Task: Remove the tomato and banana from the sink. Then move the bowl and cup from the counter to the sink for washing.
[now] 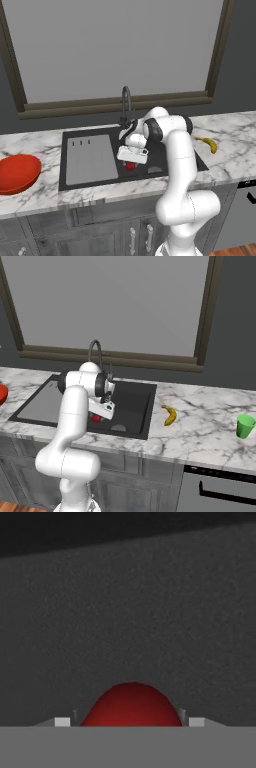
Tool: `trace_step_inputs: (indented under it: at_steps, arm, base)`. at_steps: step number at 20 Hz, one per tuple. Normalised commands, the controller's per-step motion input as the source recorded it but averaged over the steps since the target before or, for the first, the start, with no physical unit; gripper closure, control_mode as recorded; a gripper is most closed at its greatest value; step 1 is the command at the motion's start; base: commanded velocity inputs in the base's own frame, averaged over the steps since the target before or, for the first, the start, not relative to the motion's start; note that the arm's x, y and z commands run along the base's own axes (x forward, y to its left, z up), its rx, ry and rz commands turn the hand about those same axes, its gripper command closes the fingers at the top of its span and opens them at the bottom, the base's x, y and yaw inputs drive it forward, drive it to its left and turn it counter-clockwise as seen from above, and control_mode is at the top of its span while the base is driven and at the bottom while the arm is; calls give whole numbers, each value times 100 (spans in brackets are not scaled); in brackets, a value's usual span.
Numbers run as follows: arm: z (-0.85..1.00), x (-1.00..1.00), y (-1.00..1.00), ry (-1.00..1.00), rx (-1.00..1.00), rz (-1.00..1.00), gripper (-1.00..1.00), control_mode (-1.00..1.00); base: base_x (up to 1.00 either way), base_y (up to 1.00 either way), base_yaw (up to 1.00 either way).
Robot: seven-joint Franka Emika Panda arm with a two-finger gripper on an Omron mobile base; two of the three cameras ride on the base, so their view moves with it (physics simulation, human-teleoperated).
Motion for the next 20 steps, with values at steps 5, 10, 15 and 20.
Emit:
trace_step_inputs:
  at_steps: [5,10,15,20]
  arm:
    - [7,-14,-28,-1,0,1,100,-100]
    - [22,-6,-20,-3,0,5,100,-100]
    - [29,-8,-19,-9,0,6,100,-100]
    - [27,-16,-12,-9,0,2,100,-100]
  base:
    - [0,0,0]
    - [0,0,0]
    - [0,0,0]
    - [0,0,0]
